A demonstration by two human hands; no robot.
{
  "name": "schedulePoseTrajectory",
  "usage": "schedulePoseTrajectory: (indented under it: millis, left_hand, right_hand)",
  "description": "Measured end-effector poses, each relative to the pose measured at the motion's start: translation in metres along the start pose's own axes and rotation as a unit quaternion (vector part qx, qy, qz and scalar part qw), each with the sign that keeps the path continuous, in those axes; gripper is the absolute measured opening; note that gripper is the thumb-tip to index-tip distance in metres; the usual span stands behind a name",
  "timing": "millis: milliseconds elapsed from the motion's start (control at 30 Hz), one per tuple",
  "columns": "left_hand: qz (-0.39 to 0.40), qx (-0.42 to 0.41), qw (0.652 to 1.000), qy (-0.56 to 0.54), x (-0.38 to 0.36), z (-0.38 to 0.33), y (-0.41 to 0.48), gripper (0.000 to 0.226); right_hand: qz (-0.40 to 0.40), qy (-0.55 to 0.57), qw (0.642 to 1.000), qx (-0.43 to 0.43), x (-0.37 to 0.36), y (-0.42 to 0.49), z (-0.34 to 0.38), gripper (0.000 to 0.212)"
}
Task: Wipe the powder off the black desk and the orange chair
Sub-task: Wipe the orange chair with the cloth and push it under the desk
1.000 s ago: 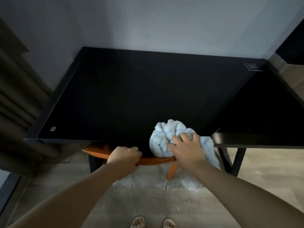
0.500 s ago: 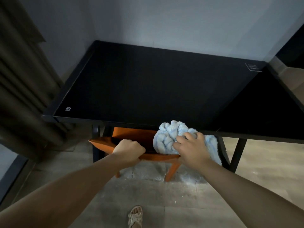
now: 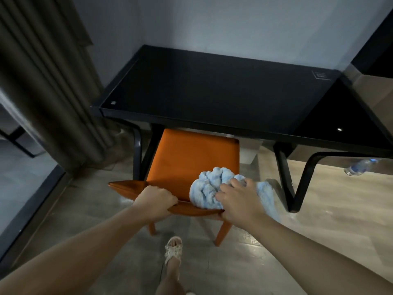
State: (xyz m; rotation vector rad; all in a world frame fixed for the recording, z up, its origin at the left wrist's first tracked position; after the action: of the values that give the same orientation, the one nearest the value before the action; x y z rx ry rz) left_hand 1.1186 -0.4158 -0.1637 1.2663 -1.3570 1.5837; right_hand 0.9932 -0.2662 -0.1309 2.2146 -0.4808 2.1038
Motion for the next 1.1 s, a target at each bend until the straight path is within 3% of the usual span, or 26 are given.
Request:
schedulePoseTrajectory:
  millis: [233,733,933,1100]
  left_hand:
    - [0.022,0.028,0.999,-0.015,-0.029,-0.028,-0.066,0.014]
    - [0.035,0.016,0.999,-0.002,-0.056,-0.064,-0.185,0.013]
    - [0.03,0.014,0.999,-0.007,-0.055,-0.075,-0.202,0.014]
    - [0.061,0.019,0.996,-0.068,-0.051,-0.071,-0.199,0.022]
  right_hand:
    - [0.032,0.02,0.999,0.021,-0.012,-0.057,0.047,0.028]
    - [0.069,0.034,0.997,-0.03,-0.019,-0.142,0.139,0.032]
    - [0.05,0.034,0.997,-0.04,-0.027,-0.157,0.149,0.036]
    - [0.103,0.109,0.988,-0.038,-0.031,-0.15,0.128,0.051]
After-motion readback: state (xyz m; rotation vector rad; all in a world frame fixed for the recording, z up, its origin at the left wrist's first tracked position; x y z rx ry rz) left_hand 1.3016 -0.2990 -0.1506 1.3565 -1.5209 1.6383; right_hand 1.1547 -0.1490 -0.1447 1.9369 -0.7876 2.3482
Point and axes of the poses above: each hand's wrist, its own y-axis towards the middle knuckle, its own x-axis out of the back of the hand, z = x × y, the point moved 4 cm from there along y, towards the middle knuckle, and after that the axes turned 4 degrees about x, right-handed, at the moved point
